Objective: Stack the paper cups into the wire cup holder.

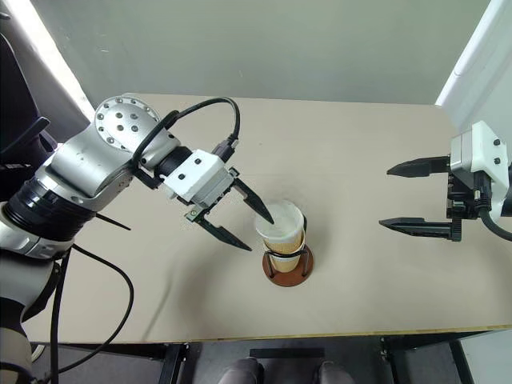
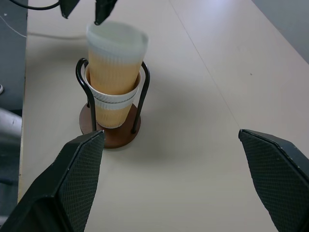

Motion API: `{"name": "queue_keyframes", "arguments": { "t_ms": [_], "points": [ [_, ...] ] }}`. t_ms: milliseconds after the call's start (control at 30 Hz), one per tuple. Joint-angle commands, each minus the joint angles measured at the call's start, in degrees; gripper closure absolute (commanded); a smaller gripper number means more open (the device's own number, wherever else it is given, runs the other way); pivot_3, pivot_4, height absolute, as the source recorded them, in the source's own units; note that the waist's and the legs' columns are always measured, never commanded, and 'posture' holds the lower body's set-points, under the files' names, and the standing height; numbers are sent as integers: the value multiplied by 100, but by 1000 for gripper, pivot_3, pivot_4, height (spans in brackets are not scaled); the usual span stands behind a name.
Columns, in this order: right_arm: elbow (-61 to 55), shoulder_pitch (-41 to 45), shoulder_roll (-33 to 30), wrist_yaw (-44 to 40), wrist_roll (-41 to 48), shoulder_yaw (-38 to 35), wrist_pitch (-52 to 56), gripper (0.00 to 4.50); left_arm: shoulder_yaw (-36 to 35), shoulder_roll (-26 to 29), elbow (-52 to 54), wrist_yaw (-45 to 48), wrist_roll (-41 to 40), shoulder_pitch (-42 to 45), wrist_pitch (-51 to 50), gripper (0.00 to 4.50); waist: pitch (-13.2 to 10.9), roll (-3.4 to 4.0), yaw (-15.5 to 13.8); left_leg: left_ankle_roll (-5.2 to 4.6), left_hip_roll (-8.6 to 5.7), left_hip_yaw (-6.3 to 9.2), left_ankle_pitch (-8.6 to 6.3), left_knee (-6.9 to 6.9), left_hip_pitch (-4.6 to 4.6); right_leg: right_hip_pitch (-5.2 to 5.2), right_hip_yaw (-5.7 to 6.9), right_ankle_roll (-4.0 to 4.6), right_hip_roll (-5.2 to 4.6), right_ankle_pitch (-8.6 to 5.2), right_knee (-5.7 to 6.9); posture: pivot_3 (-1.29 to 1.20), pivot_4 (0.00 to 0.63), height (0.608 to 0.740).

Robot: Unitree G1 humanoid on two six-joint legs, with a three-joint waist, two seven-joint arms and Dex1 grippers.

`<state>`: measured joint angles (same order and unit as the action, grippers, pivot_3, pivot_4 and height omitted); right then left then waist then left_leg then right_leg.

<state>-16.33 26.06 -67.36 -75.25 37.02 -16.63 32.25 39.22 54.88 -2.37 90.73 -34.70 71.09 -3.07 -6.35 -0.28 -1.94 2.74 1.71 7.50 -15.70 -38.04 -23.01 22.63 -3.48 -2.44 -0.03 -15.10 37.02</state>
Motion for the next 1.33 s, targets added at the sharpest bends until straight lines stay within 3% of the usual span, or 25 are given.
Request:
{"name": "queue_keyframes", "arguments": {
  "t_ms": [33, 100, 233, 367, 633, 933, 1033, 1333],
  "points": [
    [-76, 160, -53, 34, 78, -99, -65, 0, -307, -60, 97, 177, 100, -23, -10, 577, 0, 0, 0, 0, 0, 0, 0, 0, 0, 0, 0, 0, 0, 0, 0, 0, 150, 740],
    [-59, 184, -46, 26, 72, -78, -74, 0, -464, -161, 45, 177, 240, -69, 18, 28, 0, 0, -3, 0, 0, 0, 0, 0, 0, 0, 0, 0, 0, 0, 0, 0, 150, 740],
    [-40, 199, -27, -3, 78, -46, -88, 0, -946, -237, -183, 177, 353, -130, -201, 28, 0, 0, 0, 0, -1, -1, 0, -2, -1, 0, 0, -1, 0, 1, 0, 0, 150, 740],
    [82, 168, 15, -112, 26, 101, -151, 0, -1641, 249, -308, 177, 449, -655, -576, 28, 2, 3, 46, 0, 1, -1, 0, 3, 3, 0, -1, -1, 2, 0, 1, 0, 150, 740],
    [1015, 330, -10, -561, -316, 481, -504, 0, -3229, 1544, -930, -11, 437, -2698, -1204, 28, 1, 6, 93, 0, 2, -1, 0, 10, 8, 8, -15, -1, 5, 0, 1, 0, 150, 740],
    [1673, 140, 1, -966, -404, 413, -756, 0, -5325, 1811, -824, 28, -72, -5331, -1864, 28, 1, 5, 55, 0, 2, -3, -3, 13, 10, 8, -15, 7, 2, -4, 6, 0, 150, 740],
    [1780, 206, 27, -999, -447, 494, -794, 0, -5622, 1724, -526, -91, -104, -5784, -1950, 28, 2, 3, 46, -1, 2, -5, -4, 13, 11, 9, -16, 9, 2, -5, 12, 0, 150, 740],
    [2017, 508, 108, -1032, -605, 740, -743, 0, -5700, 1588, -379, -325, -31, -5591, -2108, 28, 2, 2, 37, -8, 1, -8, -13, 3, 29, 9, -14, 33, 2, -11, 57, 0, 150, 740]
  ]
}}
